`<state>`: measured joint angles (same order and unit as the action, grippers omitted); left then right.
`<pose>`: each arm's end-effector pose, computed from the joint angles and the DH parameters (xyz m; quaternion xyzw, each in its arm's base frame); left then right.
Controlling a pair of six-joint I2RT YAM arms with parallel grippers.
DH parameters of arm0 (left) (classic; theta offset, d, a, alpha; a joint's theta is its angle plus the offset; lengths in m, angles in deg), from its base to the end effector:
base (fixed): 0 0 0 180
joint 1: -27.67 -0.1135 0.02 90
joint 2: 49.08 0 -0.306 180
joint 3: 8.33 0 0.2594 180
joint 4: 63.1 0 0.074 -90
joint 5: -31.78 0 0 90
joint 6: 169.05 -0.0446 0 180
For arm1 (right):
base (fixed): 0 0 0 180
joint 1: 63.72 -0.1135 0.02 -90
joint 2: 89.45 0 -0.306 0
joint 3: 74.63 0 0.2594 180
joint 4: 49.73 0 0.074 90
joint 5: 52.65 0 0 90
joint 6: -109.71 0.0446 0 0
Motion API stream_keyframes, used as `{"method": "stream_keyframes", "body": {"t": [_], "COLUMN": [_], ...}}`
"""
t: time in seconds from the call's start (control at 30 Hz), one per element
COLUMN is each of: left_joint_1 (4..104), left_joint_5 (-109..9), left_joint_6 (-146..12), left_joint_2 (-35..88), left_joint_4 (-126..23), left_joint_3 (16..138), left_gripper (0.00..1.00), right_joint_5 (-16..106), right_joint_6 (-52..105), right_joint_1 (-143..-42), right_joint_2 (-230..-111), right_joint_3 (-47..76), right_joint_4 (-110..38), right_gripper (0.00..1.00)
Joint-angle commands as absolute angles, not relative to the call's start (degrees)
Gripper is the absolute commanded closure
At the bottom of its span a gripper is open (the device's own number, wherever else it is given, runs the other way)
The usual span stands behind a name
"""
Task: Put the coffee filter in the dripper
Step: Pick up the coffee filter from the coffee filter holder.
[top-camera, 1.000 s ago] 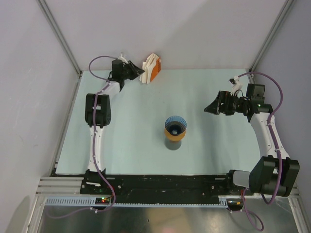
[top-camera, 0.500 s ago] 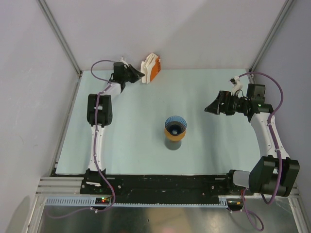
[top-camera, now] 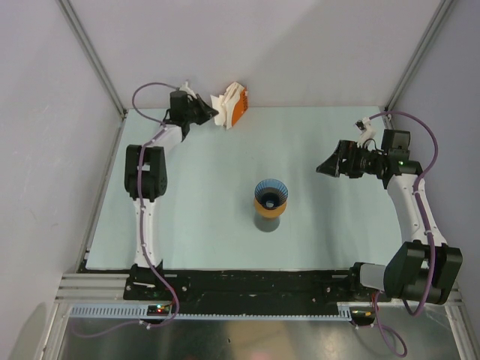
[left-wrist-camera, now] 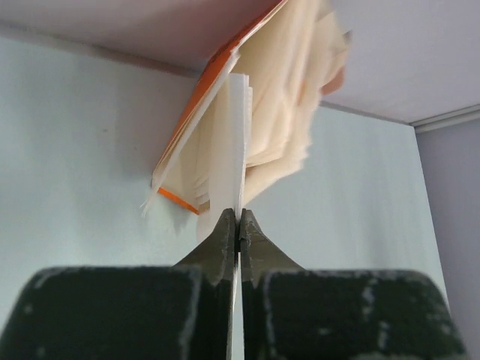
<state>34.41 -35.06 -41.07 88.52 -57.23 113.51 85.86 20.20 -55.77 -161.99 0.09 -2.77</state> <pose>0.5963 -0.0881 0.2070 -0.1096 0.8108 -0.3630 0.4459 0.2630 -0.0030 0.3423 -0.0956 0.8510 0.3556 0.3744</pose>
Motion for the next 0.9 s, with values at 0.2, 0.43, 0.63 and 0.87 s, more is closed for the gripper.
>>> {"method": "stream_keyframes", "body": {"t": [0.2, 0.43, 0.63, 0.87], "left_joint_1": [34.85, 35.12, 37.97, 48.67], "left_joint_5": [-39.57, -34.58, -17.42, -15.45], "left_joint_6": [-54.85, -70.48, -92.23, -106.65], "left_joint_2": [71.61, 55.72, 33.13, 17.21], "left_joint_4": [-55.45, -50.57, -40.99, -19.83], "left_joint_3": [108.01, 97.53, 80.43, 72.71], "left_gripper": [1.0, 1.0, 1.0, 1.0], "right_joint_5": [87.32, 89.57, 94.76, 94.67], "right_joint_6": [19.25, 12.45, -1.75, -13.67], "right_joint_1": [-54.75, -54.05, -53.79, -61.29], "right_joint_2": [-158.32, -154.16, -149.16, -144.22], "right_joint_3": [0.25, 2.77, 6.79, 9.53], "right_joint_4": [-2.6, 1.74, 12.04, 18.87], "right_gripper": [0.01, 0.01, 0.01, 0.01]}}
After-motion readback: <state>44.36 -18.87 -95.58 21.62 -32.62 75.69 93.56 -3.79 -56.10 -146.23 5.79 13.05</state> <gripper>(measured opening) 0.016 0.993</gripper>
